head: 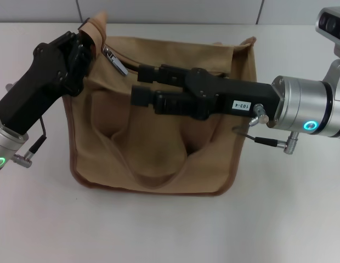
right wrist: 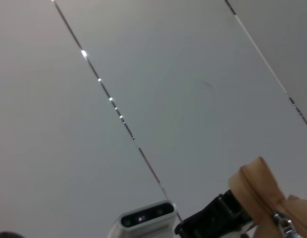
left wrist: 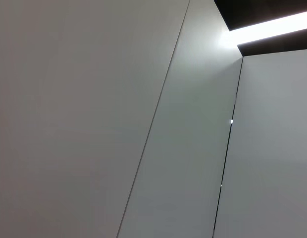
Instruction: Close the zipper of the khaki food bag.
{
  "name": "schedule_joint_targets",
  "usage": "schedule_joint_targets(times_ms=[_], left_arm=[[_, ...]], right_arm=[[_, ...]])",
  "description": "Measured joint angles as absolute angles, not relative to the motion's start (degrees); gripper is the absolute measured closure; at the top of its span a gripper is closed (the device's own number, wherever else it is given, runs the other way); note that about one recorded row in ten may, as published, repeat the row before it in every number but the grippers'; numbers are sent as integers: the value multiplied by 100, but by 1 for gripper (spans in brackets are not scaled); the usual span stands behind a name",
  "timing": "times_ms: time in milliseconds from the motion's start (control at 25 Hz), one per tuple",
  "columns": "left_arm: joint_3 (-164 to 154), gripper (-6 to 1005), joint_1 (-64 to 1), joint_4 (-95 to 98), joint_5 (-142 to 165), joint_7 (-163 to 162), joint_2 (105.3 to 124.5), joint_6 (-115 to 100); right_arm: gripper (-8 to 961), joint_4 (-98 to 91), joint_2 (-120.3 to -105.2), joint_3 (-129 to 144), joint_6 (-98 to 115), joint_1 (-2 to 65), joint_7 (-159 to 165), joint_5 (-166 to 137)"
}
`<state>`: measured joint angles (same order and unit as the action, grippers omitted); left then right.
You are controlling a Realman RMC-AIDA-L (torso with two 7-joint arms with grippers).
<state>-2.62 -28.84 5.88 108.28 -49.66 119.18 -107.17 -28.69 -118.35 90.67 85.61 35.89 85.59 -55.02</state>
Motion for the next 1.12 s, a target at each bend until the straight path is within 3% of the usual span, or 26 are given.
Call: schedule_joint_targets(times_ms=[360, 1120], left_arm=[[-287, 982, -2967, 582, 10830, -4966, 11918, -10727], [-311, 982, -3131, 448, 10873, -4962, 11918, -10730]], right_arm=[[128, -2846, -11723, 8865, 8501, 3641, 9367, -5671], [127, -2871, -11817, 8833, 7778, 3991, 9658, -6108]])
